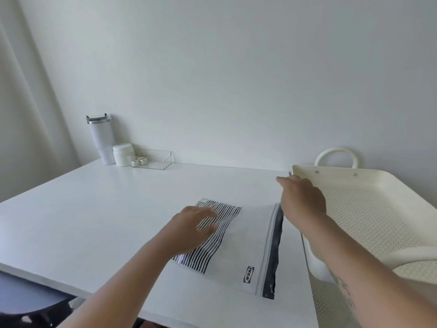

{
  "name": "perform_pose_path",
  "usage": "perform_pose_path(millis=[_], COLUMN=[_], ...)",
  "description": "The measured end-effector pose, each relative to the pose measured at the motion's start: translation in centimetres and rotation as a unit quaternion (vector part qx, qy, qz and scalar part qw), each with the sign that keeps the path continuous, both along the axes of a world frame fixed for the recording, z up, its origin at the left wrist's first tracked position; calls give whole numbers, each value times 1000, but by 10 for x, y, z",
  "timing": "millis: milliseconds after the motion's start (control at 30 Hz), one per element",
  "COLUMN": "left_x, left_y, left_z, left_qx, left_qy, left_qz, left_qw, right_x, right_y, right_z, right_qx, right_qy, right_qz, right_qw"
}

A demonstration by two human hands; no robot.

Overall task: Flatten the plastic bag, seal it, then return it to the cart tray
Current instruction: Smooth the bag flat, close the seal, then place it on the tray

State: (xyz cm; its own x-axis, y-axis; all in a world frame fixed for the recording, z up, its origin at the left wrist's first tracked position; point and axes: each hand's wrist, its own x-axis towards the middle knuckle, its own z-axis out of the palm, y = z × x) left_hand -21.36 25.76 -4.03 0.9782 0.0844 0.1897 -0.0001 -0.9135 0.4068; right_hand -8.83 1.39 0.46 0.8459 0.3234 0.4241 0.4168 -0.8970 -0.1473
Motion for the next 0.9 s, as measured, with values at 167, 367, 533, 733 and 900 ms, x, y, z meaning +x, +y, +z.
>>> perform_pose_path(millis=[167,367,533,733,900], left_x=[9,-1,17,23,21], left_y=[-1,-25,-19,-14,-14], left_z=[-35,-36,-38,-51,-52], left_qx=[137,198,146,184,183], left_qy=[94,97,112,142,138], left_qz=[50,148,132,116,112], left_qw=[985,964,974,966,967], right_x=[-43,-41,-26,-18,-4], right_y=[54,107,116,115,108], right_z=[-27,-82,-101,-114,-116], right_qx=[96,2,-34,-55,-63], right_qy=[46,198,213,193,204], right_qz=[150,173,198,178,136], right_qw=[983,965,956,963,967])
